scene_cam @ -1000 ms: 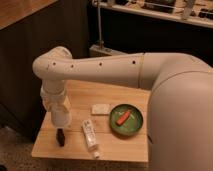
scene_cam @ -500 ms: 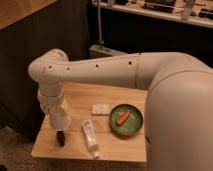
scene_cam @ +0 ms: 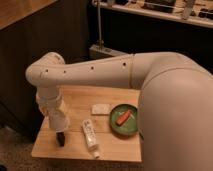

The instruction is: Place the ceramic cup over the eraser

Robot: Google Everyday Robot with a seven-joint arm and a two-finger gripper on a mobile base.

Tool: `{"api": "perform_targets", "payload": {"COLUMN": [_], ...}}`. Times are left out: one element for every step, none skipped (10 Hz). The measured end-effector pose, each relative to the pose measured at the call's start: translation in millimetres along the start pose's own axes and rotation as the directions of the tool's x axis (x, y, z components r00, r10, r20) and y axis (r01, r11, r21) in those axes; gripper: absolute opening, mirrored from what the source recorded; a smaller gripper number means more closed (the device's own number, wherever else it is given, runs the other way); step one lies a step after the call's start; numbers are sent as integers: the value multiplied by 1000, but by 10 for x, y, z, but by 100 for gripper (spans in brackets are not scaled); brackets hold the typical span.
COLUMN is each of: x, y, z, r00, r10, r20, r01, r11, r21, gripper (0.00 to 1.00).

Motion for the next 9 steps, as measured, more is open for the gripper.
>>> {"api": "perform_targets", "payload": {"x": [-1, 0, -4, -27, -83, -144, -207, -261, -311], "y": [-7, -8, -11, -61, -180, -284, -357, -334, -306], "z": [21, 22, 2, -38, -43, -34, -38, -41, -52], "r00": [1000, 1000, 1000, 999, 997, 995, 994, 992, 992], "r10": [-1, 0, -7, -20, -33, -45, -50, -49, -43], "r20": [-1, 0, 9, 35, 66, 86, 102, 117, 118], "r01": [1, 0, 7, 20, 34, 47, 51, 52, 47], "r11": [1000, 1000, 1000, 1000, 999, 999, 999, 998, 998], "r21": [-4, -3, -4, -8, -10, -14, -13, -26, -35], "gripper": [7, 14, 23, 33, 44, 53, 64, 72, 76]}}
